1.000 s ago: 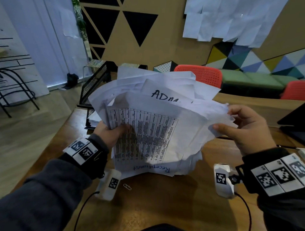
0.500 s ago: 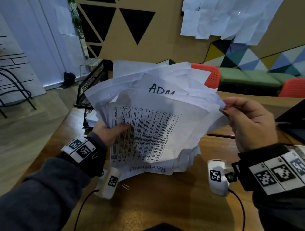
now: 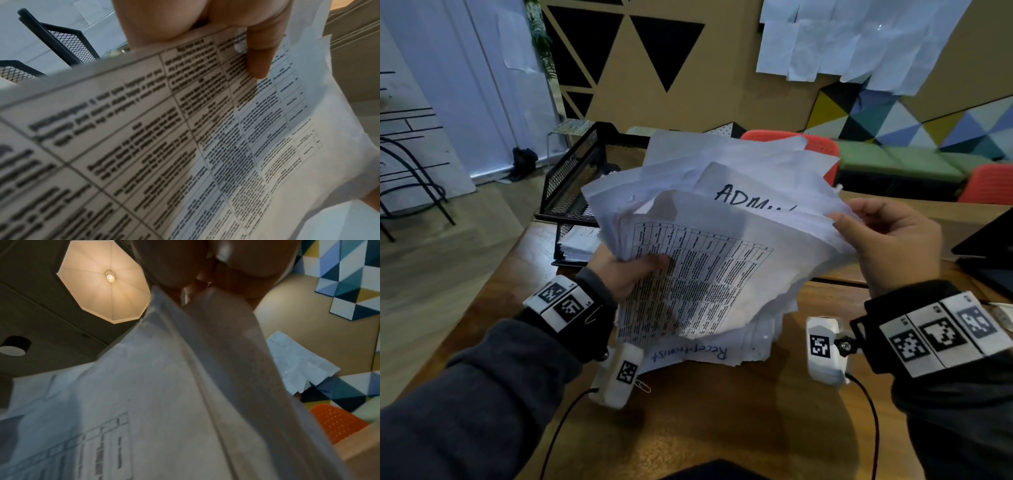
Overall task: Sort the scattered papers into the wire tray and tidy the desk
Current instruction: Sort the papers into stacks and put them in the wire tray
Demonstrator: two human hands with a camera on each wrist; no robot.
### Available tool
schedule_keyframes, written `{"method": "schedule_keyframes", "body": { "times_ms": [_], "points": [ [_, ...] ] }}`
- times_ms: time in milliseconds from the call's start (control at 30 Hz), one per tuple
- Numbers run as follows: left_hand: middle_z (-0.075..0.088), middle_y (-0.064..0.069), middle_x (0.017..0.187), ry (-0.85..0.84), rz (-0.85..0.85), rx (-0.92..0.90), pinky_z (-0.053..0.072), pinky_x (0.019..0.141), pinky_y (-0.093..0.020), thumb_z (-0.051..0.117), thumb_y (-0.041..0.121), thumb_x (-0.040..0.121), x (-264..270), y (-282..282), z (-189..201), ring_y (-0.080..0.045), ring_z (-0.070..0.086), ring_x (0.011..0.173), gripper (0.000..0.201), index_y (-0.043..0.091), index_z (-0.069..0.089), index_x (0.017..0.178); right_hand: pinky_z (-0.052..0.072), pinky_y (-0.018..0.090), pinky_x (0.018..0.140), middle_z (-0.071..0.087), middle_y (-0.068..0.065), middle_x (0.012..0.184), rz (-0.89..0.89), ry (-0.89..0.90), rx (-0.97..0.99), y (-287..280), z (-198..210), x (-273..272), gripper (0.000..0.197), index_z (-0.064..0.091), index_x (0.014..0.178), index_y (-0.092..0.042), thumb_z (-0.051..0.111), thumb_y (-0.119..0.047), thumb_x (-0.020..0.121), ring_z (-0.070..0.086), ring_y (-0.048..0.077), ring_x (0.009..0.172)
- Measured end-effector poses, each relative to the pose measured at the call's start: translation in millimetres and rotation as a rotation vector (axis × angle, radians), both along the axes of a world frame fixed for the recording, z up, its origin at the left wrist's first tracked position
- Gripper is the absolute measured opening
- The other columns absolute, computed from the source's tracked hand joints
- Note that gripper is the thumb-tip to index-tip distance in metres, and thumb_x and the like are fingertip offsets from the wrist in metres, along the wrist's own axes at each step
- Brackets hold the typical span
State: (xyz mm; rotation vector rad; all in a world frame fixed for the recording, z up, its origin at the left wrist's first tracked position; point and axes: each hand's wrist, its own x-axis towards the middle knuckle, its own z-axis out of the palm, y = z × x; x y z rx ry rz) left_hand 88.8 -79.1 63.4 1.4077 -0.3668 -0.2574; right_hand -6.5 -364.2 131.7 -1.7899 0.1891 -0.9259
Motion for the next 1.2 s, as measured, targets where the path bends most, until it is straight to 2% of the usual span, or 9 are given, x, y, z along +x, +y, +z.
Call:
{"method": "schedule_keyframes", "body": {
  "times_ms": [133,267,400,567,667,767,900,1067,1200],
  "points": [
    [0.075,-0.003,0.084,-0.021,0.025,-0.013,0.058,0.065,-0.033,0.088,0.052,0.03,0,2,-3,-0.021,0.071,0.08,0.075,0.011,0.066,0.089,0.051,0.016,0.064,0.068,-0.017,0.06,0.006,0.034,-0.029,-11,5,-1,0.02,0.07,0.065,-0.028,0.073,-0.012,0.077,0.059,0.0,0.061],
    [0.075,-0.003,0.084,-0.046,0.028,-0.042,0.058,0.064,-0.031,0.088,0.046,0.036,-1,6,-3,-0.02,0.071,0.079,0.066,0.013,0.066,0.089,0.052,0.012,0.067,0.069,-0.022,0.064,0.032,0.004,-0.03,-23,11,-7,0.035,0.072,0.066,-0.039,0.07,-0.006,0.079,0.061,-0.003,0.062],
    [0.075,0.003,0.078,-0.021,0.122,-0.004,0.058,0.067,-0.034,0.08,0.032,0.045,2,13,-10,-0.019,0.071,0.078,0.044,0.019,0.066,0.085,0.051,0.014,0.071,0.068,-0.019,0.065,0.012,-0.042,0.036,-32,2,-10,0.03,0.07,0.072,-0.029,0.068,0.001,0.078,0.06,-0.002,0.065],
    [0.075,0.004,0.076,0.031,0.117,0.057,0.056,0.057,-0.025,0.074,0.027,0.055,5,15,-14,-0.013,0.071,0.072,0.033,0.019,0.065,0.085,0.05,0.018,0.058,0.062,-0.019,0.059,-0.002,-0.005,0.024,-28,-6,-10,0.035,0.058,0.072,-0.03,0.063,0.005,0.076,0.055,-0.001,0.056],
    [0.075,-0.002,0.084,0.094,0.153,0.055,0.056,0.06,-0.03,0.078,0.039,0.043,9,16,-19,-0.02,0.071,0.079,0.051,0.018,0.067,0.089,0.047,0.019,0.057,0.06,-0.02,0.062,-0.021,0.014,-0.136,-31,0,-11,0.035,0.051,0.065,-0.032,0.057,0.001,0.078,0.052,-0.001,0.057],
    [0.073,-0.009,0.09,0.152,0.178,0.057,0.056,0.064,-0.034,0.085,0.042,0.036,11,17,-21,-0.027,0.069,0.084,0.063,0.016,0.067,0.091,0.041,0.004,0.066,0.062,-0.028,0.068,-0.031,0.12,-0.384,-30,10,-13,0.043,0.059,0.059,-0.041,0.052,-0.002,0.077,0.054,-0.008,0.066],
    [0.072,-0.01,0.092,0.141,0.16,0.048,0.056,0.065,-0.032,0.082,0.032,0.047,9,15,-18,-0.027,0.07,0.085,0.052,0.014,0.067,0.093,0.04,0.008,0.078,0.061,-0.011,0.09,-0.068,0.206,-0.594,-23,20,-13,0.042,0.06,0.084,-0.036,0.054,0.005,0.082,0.055,0.007,0.082],
    [0.075,-0.003,0.078,0.07,0.074,0.015,0.057,0.057,-0.028,0.08,0.029,0.044,4,11,-10,-0.019,0.072,0.072,0.049,0.012,0.066,0.089,0.047,0.02,0.07,0.057,-0.016,0.078,-0.003,0.274,-0.557,-19,30,-4,0.034,0.058,0.086,-0.037,0.064,-0.004,0.081,0.056,0.0,0.063],
    [0.075,-0.005,0.08,0.062,0.055,-0.024,0.057,0.06,-0.032,0.08,0.03,0.042,0,11,-5,-0.025,0.072,0.076,0.052,0.011,0.066,0.088,0.043,0.005,0.064,0.064,-0.015,0.066,0.009,0.134,-0.521,-8,38,-1,0.038,0.058,0.069,-0.041,0.066,-0.006,0.081,0.054,-0.009,0.06]
  ]
}}
